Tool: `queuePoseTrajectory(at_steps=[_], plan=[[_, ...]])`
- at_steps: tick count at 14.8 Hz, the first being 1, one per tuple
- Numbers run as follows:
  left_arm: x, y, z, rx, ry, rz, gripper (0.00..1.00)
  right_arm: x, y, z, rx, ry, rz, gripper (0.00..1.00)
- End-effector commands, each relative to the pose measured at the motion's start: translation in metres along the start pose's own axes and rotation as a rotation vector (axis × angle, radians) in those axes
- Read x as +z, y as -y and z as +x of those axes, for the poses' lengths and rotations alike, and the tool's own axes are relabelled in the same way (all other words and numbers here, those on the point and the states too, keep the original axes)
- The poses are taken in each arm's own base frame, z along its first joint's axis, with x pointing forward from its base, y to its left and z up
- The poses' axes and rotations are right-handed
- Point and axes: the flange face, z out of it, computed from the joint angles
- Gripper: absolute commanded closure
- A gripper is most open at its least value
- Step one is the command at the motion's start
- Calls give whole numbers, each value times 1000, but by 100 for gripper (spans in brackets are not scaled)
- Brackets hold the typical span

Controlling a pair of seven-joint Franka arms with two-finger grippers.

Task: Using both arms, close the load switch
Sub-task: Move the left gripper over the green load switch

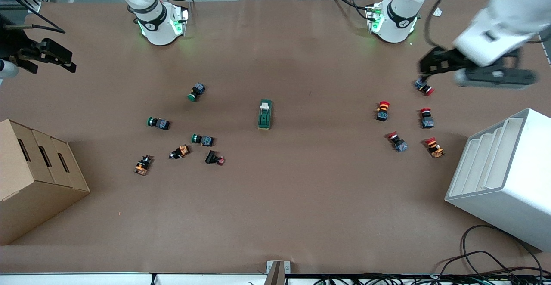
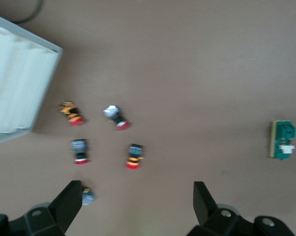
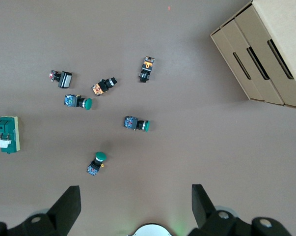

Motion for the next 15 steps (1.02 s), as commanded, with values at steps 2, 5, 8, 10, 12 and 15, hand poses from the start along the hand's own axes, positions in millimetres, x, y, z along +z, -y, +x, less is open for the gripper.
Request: queuePoseTrajectory(at_steps=[2, 5, 8, 10, 12, 15], plan=[[41, -111, -33, -52, -3, 14, 0, -4, 2, -9, -8, -11, 8, 0], [97, -198, -70, -124, -27, -27, 0, -4, 2, -9, -8, -8, 8, 0], [152, -276, -107, -176, -34, -66, 0, -10, 0, -9, -3, -20, 9, 0], [193, -320, -131, -160, -57, -21, 0, -16, -4, -7, 7, -36, 11, 0], [223, -354, -159, -156, -85, 4, 0, -15, -10, 0, 16, -39, 14, 0], [280, -401, -205, -154, -188, 31, 0, 24, -12, 28, 18, 36, 6, 0]])
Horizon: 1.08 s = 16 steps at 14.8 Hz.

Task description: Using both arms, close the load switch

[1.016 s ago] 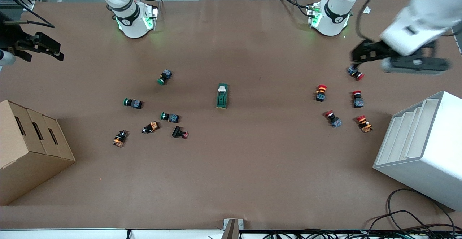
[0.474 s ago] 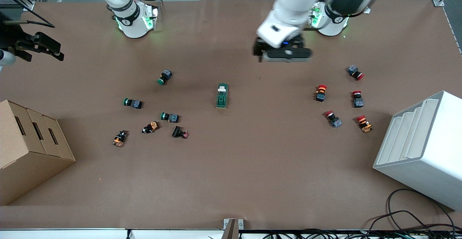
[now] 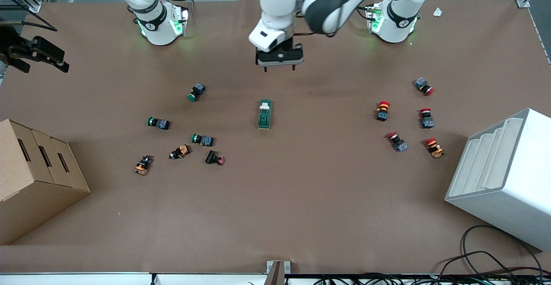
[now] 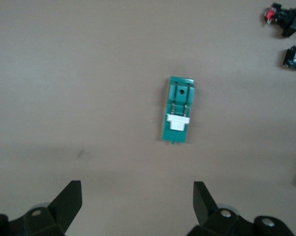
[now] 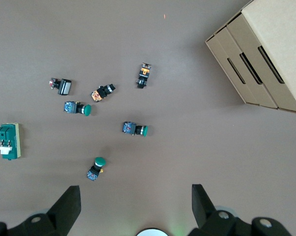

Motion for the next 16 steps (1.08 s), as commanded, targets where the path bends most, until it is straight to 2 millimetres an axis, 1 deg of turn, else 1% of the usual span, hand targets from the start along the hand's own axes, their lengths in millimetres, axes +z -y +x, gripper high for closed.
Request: queuePoseTrajectory(at_steps=[1, 2, 3, 4, 5, 7, 8, 9, 10, 13, 15, 16], plan=[[41, -32, -42, -19, -118, 8, 0, 42, -3, 33, 1, 70, 9, 0], [59, -39, -59, -9, -190, 11, 0, 54, -5, 45, 1, 76, 9, 0], [78, -45, -73, -2, -247, 8, 0, 71, -8, 59, 0, 82, 0, 0], [90, -48, -84, 2, -296, -1, 0, 89, -8, 70, -4, 100, 2, 0], [98, -52, -98, 16, -334, -10, 0, 93, -5, 73, -5, 98, 6, 0], [115, -52, -111, 50, -397, -16, 1, 103, 3, 73, 24, 115, 23, 0], [124, -51, -114, 68, -427, -22, 1, 109, 12, 73, 86, 127, 51, 0], [134, -48, -118, 81, -458, -31, 1, 117, 24, 74, 172, 134, 81, 0], [140, -45, -120, 76, -492, -51, 1, 129, 41, 74, 237, 144, 95, 0], [178, -31, -130, 76, -611, -49, 1, 160, 109, 69, 406, 147, 124, 0], [192, -30, -142, 53, -680, -55, 1, 179, 155, 60, 494, 155, 134, 0], [196, -30, -147, 53, -699, -67, 1, 190, 179, 54, 518, 151, 141, 0]])
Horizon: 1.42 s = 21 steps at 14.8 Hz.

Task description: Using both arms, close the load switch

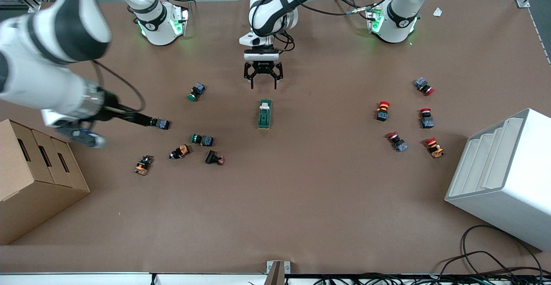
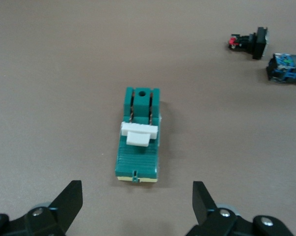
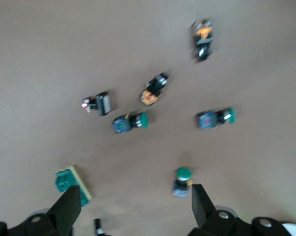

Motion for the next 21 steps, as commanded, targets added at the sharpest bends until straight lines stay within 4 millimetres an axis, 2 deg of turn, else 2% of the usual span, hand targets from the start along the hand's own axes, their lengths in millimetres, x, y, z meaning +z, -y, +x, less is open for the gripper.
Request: queuePoseTrajectory(at_steps=[1, 3, 6, 8, 10, 12, 16, 21], plan=[[1, 0, -20, 7, -94, -22, 2, 42, 40, -41, 119, -6, 32, 0], [15, 7, -32, 17, -175, -33, 2, 76, 65, -66, 192, -33, 47, 0], [36, 14, -52, 9, -262, -75, 2, 136, 90, -97, 239, -70, 67, 0], [51, 19, -58, 46, -328, -75, 2, 170, 104, -106, 260, -73, 60, 0], [57, 20, -56, 33, -358, -89, 2, 198, 119, -117, 257, -79, 67, 0], [62, 20, -57, 47, -387, -113, 2, 221, 134, -130, 252, -71, 89, 0], [74, 22, -72, 82, -436, -139, 2, 267, 154, -152, 243, -69, 121, 0], [83, 27, -82, 127, -472, -132, 2, 313, 170, -180, 210, -80, 136, 0]])
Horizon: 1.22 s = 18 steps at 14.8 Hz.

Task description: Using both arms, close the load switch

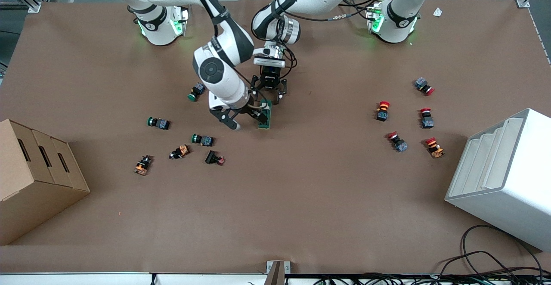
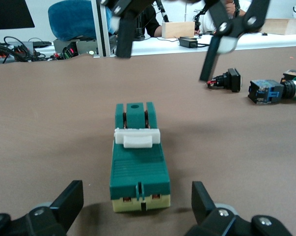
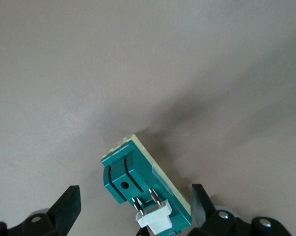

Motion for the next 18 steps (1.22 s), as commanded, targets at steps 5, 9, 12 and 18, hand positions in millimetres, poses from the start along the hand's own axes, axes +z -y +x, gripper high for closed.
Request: queuePoseTrajectory(at_steps=[5, 9, 12, 18], plan=[[4, -5, -5, -2, -30, -13, 2, 39, -2, -42, 1, 0, -3, 0], [4, -5, -5, -3, -30, -13, 2, 46, 0, -57, 14, -2, 2, 0], [4, -5, -5, -5, -30, -13, 2, 54, 2, -59, 34, -17, 30, 0], [5, -6, -4, -9, -33, -13, 1, 34, 21, -30, 80, -23, 80, 0]])
